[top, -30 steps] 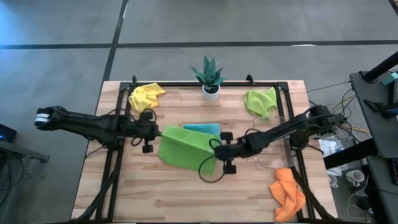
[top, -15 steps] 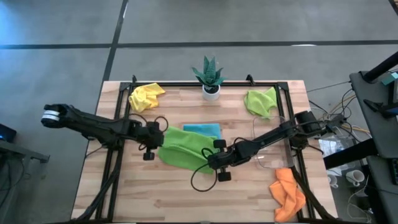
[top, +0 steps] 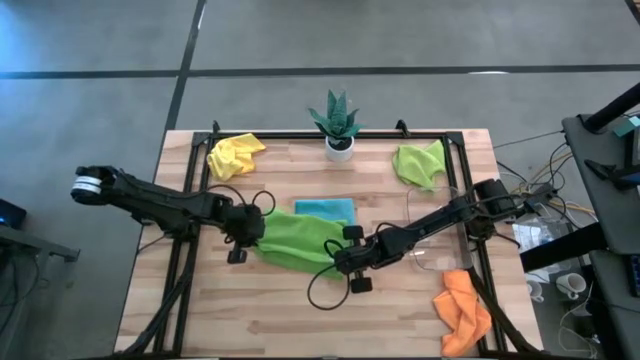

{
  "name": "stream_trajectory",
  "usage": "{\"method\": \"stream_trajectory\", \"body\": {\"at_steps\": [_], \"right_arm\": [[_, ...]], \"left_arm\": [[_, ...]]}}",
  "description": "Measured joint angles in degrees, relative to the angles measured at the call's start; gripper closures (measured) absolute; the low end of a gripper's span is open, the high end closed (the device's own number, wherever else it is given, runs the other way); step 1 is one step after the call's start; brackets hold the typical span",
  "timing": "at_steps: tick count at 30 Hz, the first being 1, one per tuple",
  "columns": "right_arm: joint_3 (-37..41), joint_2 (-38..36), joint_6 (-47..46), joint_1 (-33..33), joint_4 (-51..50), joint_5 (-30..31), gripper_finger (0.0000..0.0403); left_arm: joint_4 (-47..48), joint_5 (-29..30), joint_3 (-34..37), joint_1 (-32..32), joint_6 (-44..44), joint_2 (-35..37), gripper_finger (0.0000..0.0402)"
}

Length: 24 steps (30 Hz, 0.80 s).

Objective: Fold microfiber towels
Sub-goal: Fold the green towel on the table

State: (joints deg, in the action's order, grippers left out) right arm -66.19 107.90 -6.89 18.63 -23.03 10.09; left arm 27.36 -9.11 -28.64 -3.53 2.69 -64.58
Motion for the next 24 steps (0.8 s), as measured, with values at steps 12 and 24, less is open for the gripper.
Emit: {"method": "stream_trajectory", "body": {"at_steps": [12,24], "right_arm": [[0.1,2.1,-0.6,0.9,3.8,-2.6,0.0321],[0.2,2.3,0.9,1.8,6.0,-2.6,0.0340]], "left_arm": [[2.1,-0.3,-0.2,0.0,0.0,-0.9,0.0401],[2.1,-0.9,-0.2,0.0,0.1,-0.7,0.0402]]}}
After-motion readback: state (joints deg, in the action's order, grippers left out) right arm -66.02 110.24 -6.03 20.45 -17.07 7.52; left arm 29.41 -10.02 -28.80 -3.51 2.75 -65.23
